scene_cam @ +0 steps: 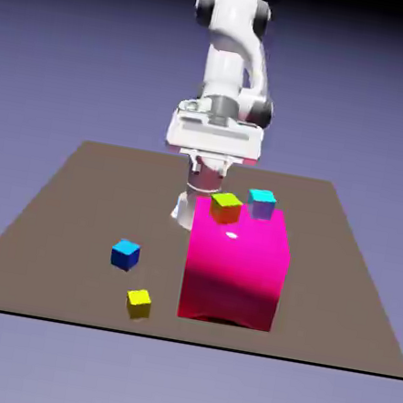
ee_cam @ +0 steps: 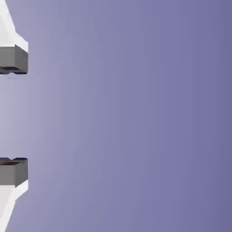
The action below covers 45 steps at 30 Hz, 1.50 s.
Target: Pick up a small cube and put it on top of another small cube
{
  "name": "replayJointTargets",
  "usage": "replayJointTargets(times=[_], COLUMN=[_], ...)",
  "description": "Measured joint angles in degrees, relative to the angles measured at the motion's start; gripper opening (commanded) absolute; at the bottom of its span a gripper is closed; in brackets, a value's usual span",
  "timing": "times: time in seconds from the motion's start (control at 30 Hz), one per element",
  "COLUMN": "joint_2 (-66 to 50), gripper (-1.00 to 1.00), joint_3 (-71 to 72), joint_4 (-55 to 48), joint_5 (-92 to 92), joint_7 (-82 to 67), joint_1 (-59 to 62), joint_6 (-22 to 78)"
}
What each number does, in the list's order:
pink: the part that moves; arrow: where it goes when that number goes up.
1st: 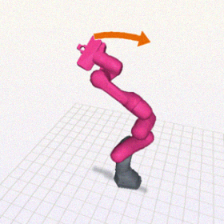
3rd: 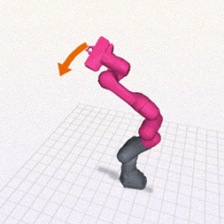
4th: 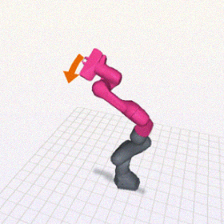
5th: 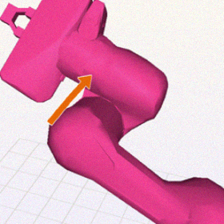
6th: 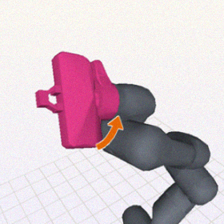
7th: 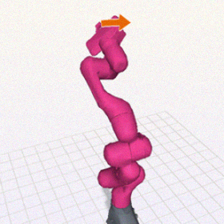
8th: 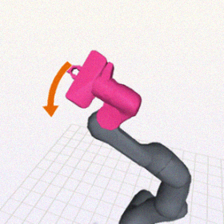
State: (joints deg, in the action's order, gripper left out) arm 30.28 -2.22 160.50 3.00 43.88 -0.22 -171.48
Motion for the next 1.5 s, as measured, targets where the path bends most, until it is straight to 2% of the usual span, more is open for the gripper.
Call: replayJointTargets(times=[0.67, 0.9, 0.93, 1.0, 1.23, 1.5], joint_2=[-39.4, -50.7, -51.8, -51.8, -39.6, -37.2], gripper=[0.0, 0.0, -1.0, -1.0, -1.0, -1.0], joint_3=[-36.8, -29.4, -28.8, -28.7, -37.0, -27.0], joint_4=[-8.3, -10.6, -10.8, -10.8, -8.9, -25.2], joint_5=[49.8, 64.7, 66.1, 66.2, 50.3, 42.0], joint_7=[23.6, 13.9, 13.0, 12.9, 23.2, 14.4], joint_1=[7.7, 8.7, 8.8, 8.8, 6.7, -8.0], joint_6=[41.9, 40.5, 40.4, 40.3, 41.0, 44.0])
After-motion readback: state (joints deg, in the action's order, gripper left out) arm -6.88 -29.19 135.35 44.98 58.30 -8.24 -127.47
